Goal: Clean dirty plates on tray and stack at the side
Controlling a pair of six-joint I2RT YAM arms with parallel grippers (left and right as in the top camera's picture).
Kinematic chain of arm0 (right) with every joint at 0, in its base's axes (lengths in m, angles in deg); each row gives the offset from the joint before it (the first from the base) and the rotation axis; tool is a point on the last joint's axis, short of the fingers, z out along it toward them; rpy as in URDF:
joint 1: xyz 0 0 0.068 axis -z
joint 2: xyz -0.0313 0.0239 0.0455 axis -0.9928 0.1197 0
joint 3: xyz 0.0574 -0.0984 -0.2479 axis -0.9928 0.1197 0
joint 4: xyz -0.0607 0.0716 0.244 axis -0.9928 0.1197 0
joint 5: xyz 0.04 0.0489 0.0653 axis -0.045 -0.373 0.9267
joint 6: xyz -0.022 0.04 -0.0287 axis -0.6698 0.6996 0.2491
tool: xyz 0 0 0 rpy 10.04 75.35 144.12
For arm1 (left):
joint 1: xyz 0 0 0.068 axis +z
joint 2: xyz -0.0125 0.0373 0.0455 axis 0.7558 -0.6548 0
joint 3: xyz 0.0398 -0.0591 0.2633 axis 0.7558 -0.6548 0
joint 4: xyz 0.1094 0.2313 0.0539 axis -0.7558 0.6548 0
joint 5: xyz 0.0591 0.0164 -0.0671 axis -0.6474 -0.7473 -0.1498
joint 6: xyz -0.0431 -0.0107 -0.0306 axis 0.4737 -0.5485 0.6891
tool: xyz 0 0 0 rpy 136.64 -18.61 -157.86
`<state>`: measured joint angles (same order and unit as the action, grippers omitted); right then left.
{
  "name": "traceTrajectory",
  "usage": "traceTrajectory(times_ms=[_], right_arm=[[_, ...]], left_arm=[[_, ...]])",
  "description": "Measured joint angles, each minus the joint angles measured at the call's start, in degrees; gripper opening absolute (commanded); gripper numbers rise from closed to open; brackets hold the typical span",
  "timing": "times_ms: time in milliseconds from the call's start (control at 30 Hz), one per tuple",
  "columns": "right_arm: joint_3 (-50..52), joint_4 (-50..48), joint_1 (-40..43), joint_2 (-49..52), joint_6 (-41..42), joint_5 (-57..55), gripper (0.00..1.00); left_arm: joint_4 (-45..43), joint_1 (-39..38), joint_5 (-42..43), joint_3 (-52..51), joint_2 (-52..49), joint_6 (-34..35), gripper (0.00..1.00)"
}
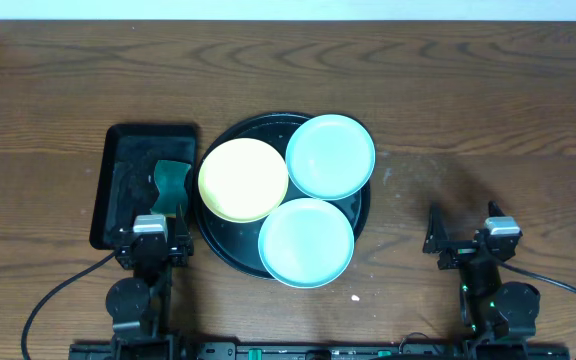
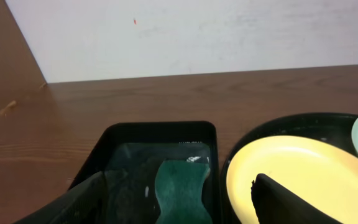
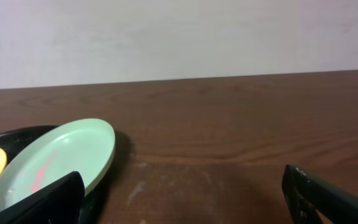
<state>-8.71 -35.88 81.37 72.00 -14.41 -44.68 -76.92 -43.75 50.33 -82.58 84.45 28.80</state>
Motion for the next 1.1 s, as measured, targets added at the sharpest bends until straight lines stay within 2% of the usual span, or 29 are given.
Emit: traceTrajectory(times_ms=[300, 467, 633, 833, 1100], right_arm=[[-0.31, -3.96, 0.02, 5.64, 0.35, 0.46, 0.99], [-6.47, -5.14, 0.00, 14.16, 0.35, 1.40, 0.99], [-19.30, -3.30, 0.00, 26.71, 0.33, 2.93, 0.99], [-38.77, 8.96, 0.02, 45.72, 0.37, 4.98, 0.99], [-62.31, 28.52, 0.00, 66.12, 0.37, 7.28, 0.99]], left_arm=[[0.02, 0.00, -0.24, 0.04, -1.99, 0.02, 0.74], [1.92, 0.00, -0.37, 3.87, -7.06, 0.22, 0.74], [6.21, 0.00, -0.39, 15.56, -16.31, 1.99, 0.74], [15.10, 0.00, -0.39, 32.02, -30.67, 3.26, 0.74], [39.12, 0.00, -0.37, 58.69, -53.35, 3.54, 0.74]])
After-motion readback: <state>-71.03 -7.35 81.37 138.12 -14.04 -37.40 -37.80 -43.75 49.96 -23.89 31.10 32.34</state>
